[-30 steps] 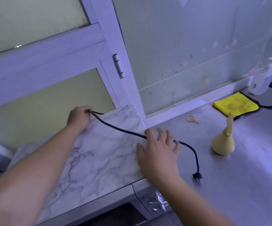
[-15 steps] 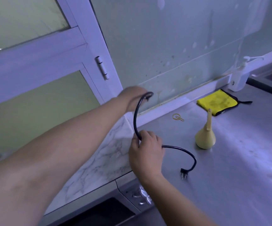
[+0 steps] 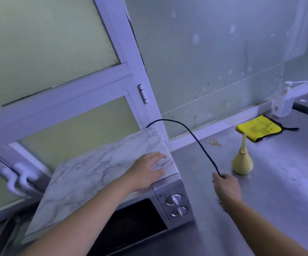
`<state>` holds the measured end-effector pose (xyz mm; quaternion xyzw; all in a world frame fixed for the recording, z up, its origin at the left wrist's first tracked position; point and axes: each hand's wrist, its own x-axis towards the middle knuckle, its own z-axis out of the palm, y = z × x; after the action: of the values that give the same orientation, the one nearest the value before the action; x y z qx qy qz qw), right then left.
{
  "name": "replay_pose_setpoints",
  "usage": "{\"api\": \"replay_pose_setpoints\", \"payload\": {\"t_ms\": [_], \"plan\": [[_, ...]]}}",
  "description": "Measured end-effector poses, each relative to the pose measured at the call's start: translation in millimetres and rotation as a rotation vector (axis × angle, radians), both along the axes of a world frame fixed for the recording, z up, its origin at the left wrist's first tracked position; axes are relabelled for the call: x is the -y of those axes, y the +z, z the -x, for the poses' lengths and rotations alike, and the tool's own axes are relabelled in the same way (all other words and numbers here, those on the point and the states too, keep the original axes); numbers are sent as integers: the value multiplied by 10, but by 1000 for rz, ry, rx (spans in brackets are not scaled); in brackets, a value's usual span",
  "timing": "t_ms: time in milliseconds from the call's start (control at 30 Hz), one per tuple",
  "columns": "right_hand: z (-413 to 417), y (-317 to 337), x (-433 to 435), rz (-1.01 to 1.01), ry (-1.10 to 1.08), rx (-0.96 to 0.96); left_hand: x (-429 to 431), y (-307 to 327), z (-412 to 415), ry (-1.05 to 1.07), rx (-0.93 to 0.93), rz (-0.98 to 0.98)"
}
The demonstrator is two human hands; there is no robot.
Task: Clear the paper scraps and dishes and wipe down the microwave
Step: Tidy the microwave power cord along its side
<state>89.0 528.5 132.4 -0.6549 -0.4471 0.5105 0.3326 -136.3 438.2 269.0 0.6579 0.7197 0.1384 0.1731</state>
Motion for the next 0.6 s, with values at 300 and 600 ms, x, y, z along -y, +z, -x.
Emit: {"api": "replay_pose_setpoints", "payload": {"t_ms": [300, 600], "plan": [[-870, -655, 292, 255, 70, 105, 1429, -390, 758, 253, -394, 124], [-1161, -746, 1165, 459, 128, 36, 1510, -438, 771, 350, -453, 128]]}}
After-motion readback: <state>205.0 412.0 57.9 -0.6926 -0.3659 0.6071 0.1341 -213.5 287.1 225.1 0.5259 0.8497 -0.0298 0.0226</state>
